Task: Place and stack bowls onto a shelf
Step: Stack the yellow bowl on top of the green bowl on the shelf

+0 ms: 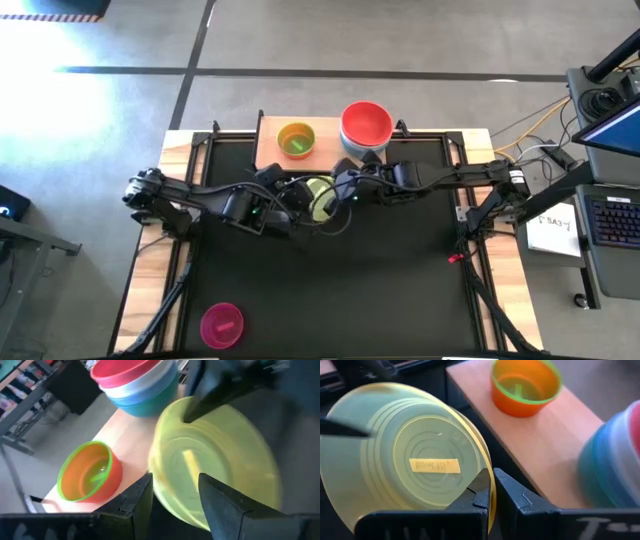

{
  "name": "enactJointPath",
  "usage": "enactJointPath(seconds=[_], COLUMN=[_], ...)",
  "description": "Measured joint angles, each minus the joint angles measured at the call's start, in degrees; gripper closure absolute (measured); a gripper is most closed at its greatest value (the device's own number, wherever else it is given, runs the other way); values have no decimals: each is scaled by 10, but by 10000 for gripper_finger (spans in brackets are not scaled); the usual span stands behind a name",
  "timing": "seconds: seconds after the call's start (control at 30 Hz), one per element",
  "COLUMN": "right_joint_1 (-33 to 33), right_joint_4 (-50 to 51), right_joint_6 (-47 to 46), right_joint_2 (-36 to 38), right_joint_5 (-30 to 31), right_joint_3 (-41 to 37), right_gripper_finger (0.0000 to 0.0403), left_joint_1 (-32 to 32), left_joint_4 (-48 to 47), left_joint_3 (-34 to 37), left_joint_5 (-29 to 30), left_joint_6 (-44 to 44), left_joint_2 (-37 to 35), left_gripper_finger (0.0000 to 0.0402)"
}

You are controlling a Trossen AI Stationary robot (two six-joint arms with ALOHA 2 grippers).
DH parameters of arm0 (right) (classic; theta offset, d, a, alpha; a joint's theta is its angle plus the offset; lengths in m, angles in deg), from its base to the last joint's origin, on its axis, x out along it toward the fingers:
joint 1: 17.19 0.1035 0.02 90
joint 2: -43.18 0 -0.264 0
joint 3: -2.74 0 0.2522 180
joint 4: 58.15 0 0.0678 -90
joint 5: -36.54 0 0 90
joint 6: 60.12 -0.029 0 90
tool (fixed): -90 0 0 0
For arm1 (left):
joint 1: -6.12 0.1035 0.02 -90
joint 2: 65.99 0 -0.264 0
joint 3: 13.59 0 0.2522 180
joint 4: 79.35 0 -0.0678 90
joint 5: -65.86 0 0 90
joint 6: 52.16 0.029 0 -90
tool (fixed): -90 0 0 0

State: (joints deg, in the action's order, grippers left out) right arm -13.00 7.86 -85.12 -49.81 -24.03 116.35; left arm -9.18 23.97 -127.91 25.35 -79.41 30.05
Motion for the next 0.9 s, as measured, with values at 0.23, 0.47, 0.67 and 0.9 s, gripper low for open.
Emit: enactJointPath(seconds=[0.23, 0.47, 0.67, 0.9], right_joint_1=[12, 15, 15, 15], right_joint_4=[-7, -10, -10, -12], right_joint_6=[23, 52, 56, 62], right_joint_2=[0, 2, 9, 11], right_joint_5=[-25, -27, -51, -107], right_joint_3=[0, 0, 0, 0], right_gripper_finger=[394, 394, 394, 362], left_joint_1=[19, 25, 30, 33], left_joint_4=[-7, -7, -10, -12], left_joint_3=[0, 0, 0, 1], left_joint_5=[2, -37, -50, -84], left_joint_6=[-1, 19, 42, 43], left_joint_2=[3, 3, 3, 2], left_gripper_finger=[264, 342, 390, 400])
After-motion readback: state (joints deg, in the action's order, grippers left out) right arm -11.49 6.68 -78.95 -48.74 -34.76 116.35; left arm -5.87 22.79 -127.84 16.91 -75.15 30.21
